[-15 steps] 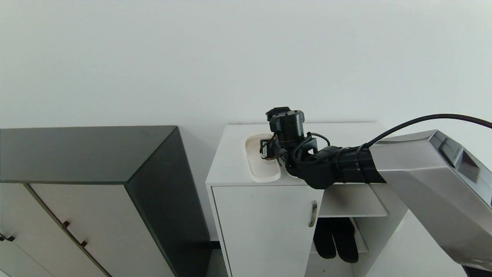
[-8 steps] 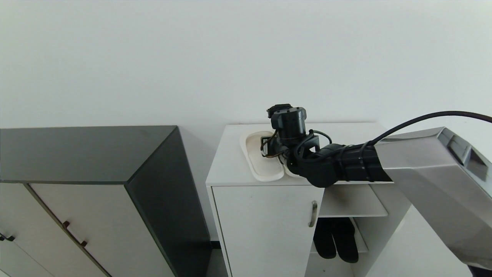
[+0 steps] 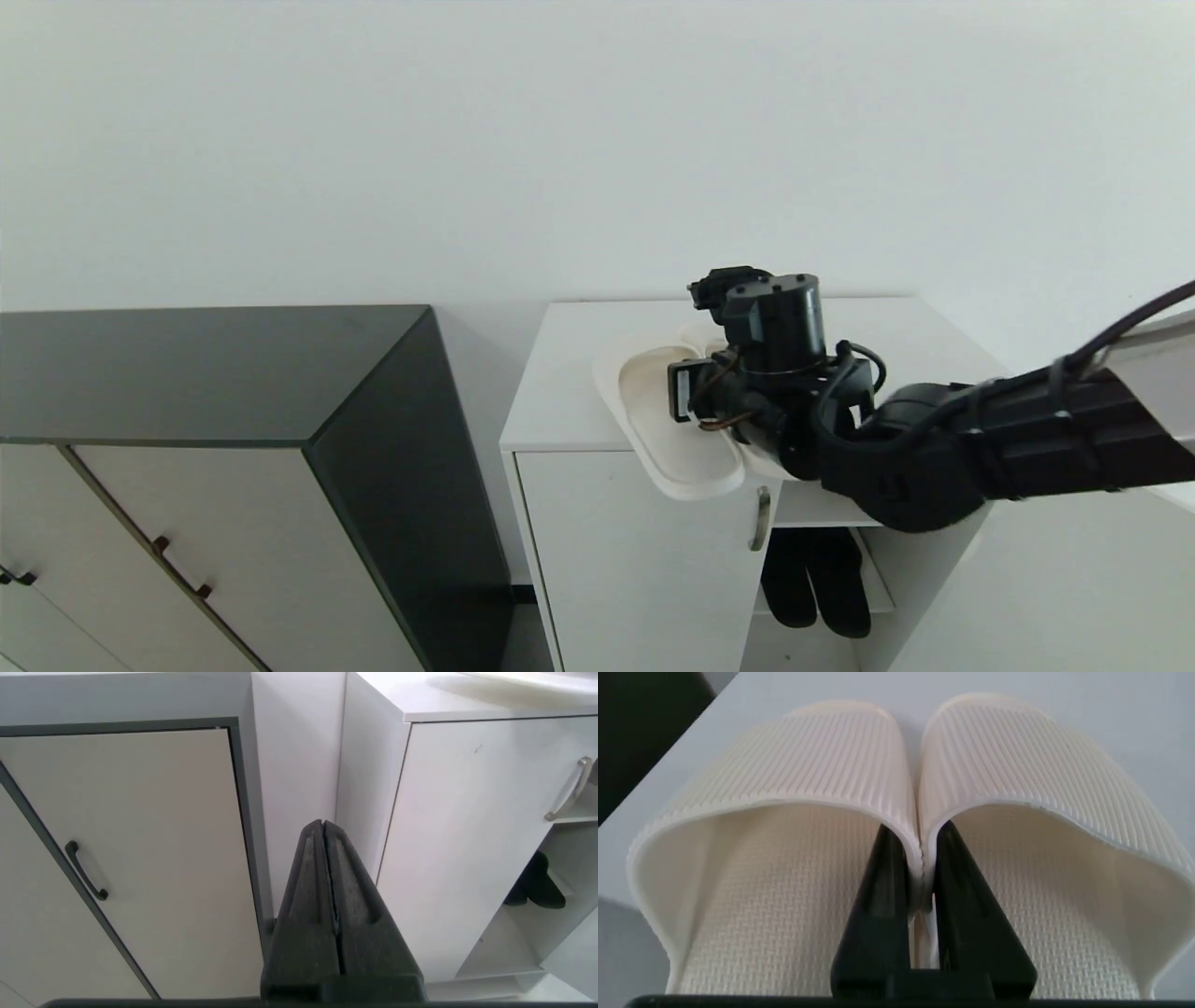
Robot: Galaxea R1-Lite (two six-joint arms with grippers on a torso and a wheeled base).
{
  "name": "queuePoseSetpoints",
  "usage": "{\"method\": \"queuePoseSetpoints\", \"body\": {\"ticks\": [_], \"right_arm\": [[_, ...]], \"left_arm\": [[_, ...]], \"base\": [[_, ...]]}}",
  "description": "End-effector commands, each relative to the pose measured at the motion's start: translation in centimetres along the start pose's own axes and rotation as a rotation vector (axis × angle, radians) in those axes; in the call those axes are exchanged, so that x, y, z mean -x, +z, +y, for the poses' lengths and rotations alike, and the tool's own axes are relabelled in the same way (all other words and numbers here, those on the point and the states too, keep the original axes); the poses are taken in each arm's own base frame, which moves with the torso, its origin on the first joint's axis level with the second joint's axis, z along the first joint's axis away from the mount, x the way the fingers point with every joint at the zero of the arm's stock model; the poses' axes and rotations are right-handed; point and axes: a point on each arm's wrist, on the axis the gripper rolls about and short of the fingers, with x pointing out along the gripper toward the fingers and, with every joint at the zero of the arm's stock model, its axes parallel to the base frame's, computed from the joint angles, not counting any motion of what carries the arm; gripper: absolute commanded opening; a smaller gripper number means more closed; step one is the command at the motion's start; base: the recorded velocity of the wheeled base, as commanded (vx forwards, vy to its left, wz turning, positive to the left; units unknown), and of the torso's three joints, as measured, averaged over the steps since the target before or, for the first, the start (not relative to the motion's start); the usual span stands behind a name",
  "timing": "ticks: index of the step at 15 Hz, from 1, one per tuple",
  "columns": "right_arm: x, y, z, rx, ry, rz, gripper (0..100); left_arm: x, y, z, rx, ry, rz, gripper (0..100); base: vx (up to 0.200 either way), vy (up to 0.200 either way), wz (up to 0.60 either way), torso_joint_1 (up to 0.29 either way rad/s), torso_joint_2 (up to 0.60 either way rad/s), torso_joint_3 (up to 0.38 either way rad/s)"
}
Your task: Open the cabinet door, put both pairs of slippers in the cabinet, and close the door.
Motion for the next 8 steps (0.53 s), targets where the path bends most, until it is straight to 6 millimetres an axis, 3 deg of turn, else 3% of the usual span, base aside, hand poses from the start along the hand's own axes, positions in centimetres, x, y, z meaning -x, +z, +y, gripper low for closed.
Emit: {"method": "queuePoseSetpoints", "body": {"ticks": [1, 3, 8], "right_arm": [[6.2, 0.7, -1.1, -0.006, 0.096, -0.028, 0], [8.0, -0.3, -1.4, 0.013, 0.148, 0.010, 0], [7.7, -1.0, -1.0, 0.024, 0.152, 0.029, 0]], "left_arm": [[0.0, 0.0, 0.0, 0.000, 0.001, 0.001, 0], [0.0, 0.0, 0.0, -0.001, 0.001, 0.001, 0], [0.0, 0.0, 0.0, 0.000, 0.001, 0.001, 0]], "base": [[0.000, 0.000, 0.00, 0.000, 0.00, 0.000], [0.000, 0.000, 0.00, 0.000, 0.00, 0.000], [0.000, 0.000, 0.00, 0.000, 0.00, 0.000]]}}
